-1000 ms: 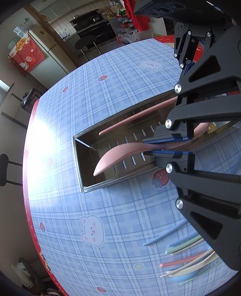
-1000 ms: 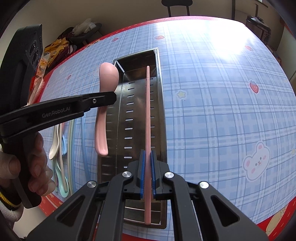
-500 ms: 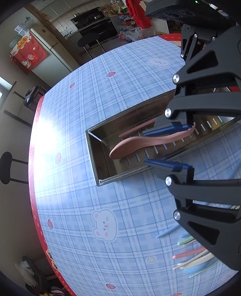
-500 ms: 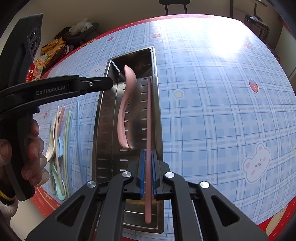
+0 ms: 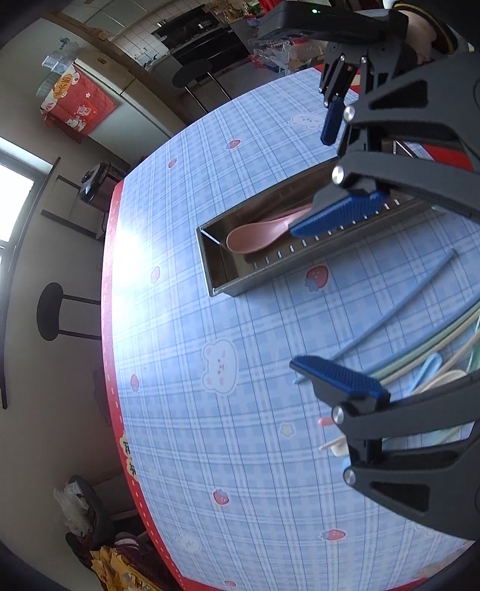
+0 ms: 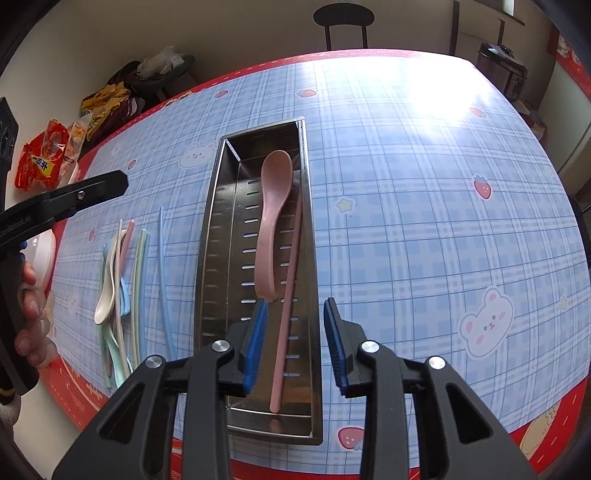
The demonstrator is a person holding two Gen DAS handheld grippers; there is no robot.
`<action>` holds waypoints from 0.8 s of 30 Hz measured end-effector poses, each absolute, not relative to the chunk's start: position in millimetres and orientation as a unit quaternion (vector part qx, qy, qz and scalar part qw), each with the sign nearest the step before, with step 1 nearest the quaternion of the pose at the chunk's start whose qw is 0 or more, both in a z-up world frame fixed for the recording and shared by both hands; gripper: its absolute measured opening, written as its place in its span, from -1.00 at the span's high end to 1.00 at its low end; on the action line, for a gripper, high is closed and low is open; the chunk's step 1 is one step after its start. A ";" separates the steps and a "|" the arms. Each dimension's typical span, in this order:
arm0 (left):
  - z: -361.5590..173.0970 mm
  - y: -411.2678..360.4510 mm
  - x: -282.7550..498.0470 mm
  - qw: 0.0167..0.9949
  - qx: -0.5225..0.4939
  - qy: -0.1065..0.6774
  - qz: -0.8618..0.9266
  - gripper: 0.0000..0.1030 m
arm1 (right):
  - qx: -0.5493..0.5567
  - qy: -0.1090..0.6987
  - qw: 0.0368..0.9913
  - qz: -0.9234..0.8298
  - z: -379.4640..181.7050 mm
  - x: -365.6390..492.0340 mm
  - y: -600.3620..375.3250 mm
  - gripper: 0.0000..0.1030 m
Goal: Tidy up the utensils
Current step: 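Withdraw both grippers from the holder back toward the utensil pile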
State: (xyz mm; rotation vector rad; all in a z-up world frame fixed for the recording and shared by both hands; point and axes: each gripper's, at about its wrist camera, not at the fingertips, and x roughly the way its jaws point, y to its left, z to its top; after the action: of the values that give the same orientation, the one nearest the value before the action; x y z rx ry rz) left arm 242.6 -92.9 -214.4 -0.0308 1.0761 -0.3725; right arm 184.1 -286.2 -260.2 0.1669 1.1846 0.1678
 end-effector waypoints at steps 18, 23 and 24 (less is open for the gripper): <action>-190.1 22.9 128.6 0.868 -0.082 0.488 -0.040 -0.90 | 0.027 0.530 0.834 0.150 -241.0 163.5 -254.5 -0.89; -210.9 40.5 95.8 0.866 -0.121 0.485 0.004 -0.90 | 0.004 0.521 0.827 0.210 -240.8 166.3 -227.4 -0.89; -217.2 42.4 91.0 0.863 -0.123 0.489 0.015 -0.90 | -0.003 0.522 0.826 0.213 -241.5 166.7 -220.5 -0.89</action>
State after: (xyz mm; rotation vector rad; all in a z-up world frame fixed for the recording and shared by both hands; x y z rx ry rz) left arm 91.0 42.4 -217.2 -0.2579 1.0252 0.0306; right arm 166.7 -220.5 -241.5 -0.0065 1.1097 0.4517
